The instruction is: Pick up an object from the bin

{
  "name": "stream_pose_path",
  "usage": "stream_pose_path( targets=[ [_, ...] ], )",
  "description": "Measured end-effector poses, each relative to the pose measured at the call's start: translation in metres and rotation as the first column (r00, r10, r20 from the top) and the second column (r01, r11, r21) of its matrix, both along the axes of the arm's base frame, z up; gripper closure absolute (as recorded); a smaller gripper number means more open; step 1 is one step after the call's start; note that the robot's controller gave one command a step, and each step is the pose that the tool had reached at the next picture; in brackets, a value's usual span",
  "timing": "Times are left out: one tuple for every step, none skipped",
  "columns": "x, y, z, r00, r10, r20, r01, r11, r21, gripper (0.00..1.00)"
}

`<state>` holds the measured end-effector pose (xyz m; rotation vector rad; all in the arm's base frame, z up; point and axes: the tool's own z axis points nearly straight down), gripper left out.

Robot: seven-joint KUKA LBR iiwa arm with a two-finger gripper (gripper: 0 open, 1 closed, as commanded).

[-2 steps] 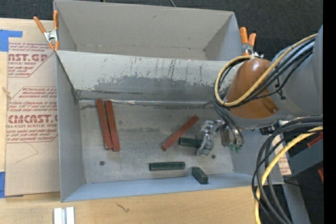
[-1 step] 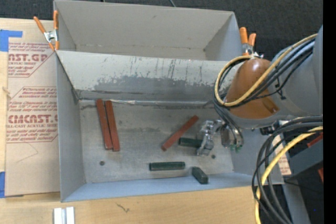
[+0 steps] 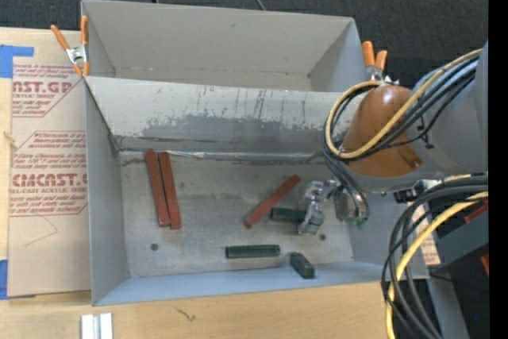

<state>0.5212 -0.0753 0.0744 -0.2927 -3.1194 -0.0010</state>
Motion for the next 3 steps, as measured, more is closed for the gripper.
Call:
stream_pose_path(
  targets=[
    [0.0,0.002,0.062,0.994,-0.107,0.006,0.107,0.994,-0.001,1.0],
    [0.003,0.004,0.071,0.994,-0.105,0.013,0.105,0.994,-0.001,1.0],
    [0.016,0.013,0.03,0.998,0.054,0.015,-0.054,0.999,-0.003,1.0]
  ],
)
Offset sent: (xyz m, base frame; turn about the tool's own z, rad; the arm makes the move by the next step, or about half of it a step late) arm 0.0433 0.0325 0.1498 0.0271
